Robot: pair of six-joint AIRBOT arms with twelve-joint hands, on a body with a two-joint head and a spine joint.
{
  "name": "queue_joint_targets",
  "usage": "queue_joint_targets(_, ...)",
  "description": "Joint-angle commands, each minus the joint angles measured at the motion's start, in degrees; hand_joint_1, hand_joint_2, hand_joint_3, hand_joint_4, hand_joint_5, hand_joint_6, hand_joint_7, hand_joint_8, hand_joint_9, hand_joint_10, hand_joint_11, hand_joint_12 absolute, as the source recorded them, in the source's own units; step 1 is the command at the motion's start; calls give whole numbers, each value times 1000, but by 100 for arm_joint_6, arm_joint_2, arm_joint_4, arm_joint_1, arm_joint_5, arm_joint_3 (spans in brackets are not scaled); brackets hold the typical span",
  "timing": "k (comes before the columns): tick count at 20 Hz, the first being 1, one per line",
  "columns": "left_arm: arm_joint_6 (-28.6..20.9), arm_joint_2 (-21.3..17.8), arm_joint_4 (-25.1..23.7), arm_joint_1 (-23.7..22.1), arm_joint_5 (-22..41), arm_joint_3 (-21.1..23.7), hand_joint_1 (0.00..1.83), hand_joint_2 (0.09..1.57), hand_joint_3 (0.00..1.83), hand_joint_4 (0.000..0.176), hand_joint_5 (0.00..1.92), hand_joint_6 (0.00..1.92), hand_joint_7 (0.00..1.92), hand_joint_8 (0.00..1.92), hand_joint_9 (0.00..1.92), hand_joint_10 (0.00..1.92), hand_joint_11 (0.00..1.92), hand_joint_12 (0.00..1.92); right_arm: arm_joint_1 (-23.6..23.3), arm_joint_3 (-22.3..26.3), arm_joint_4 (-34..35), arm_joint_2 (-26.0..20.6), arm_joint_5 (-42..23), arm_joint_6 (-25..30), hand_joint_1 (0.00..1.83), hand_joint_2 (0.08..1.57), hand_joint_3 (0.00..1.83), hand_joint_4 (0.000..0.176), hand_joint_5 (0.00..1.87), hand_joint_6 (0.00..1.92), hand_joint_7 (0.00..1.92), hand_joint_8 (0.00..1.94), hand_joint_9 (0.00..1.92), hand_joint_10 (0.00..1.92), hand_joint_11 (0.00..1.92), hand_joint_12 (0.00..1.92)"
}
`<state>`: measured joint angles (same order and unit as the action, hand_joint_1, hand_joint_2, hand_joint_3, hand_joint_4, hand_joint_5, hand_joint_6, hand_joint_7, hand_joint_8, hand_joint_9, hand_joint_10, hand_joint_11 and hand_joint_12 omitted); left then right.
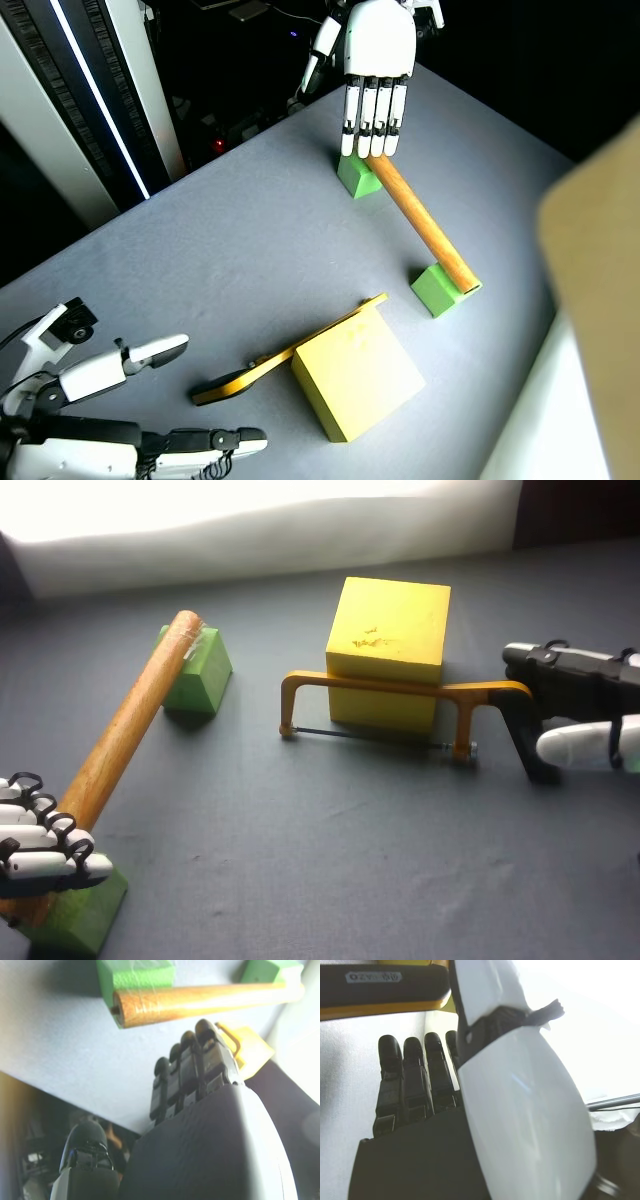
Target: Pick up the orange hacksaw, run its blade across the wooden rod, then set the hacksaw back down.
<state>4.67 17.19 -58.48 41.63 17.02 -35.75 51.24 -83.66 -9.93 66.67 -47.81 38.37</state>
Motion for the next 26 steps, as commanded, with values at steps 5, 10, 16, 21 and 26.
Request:
queue_joint_targets(5, 11, 86, 101, 4, 139, -5, 94, 1191, 0, 0, 164, 2, 167, 2, 146, 2, 0, 354, -226, -15, 220, 65, -331, -125, 1040, 1041, 0, 0, 155, 6, 150, 7, 161, 10, 0, 735)
queue_joint_targets(10, 11, 113, 100, 134, 135, -9, 44, 1197, 0, 0, 137, 3, 144, 2, 121, 3, 0, 309, -395, -81, 229, 134, -79, -343, 1006, 1060, 6, 0, 120, 1, 114, 0, 126, 1, 0, 687)
queue_joint_targets(16, 10, 112, 100, 189, 135, -3, 41, 1198, 0, 0, 141, 5, 156, 7, 127, 6, 0, 304, -556, -85, 390, 224, 111, -688, 1035, 1007, 0, 0, 137, 4, 130, 3, 140, 4, 0, 730)
queue_joint_targets(21, 10, 112, 100, 182, 181, -2, 43, 1195, 0, 0, 158, 5, 166, 5, 141, 6, 0, 346, -681, -84, 422, 305, 238, -803, 1023, 1032, 4, 0, 125, 2, 118, 0, 126, 1, 0, 717)
queue_joint_targets(26, 10, 112, 100, 171, 181, 3, 33, 1204, 1, 0, 127, 4, 135, 2, 109, 1, 0, 267, -743, -52, 430, 326, 368, -902, 1010, 1033, 0, 0, 123, 2, 116, 0, 130, 0, 0, 705)
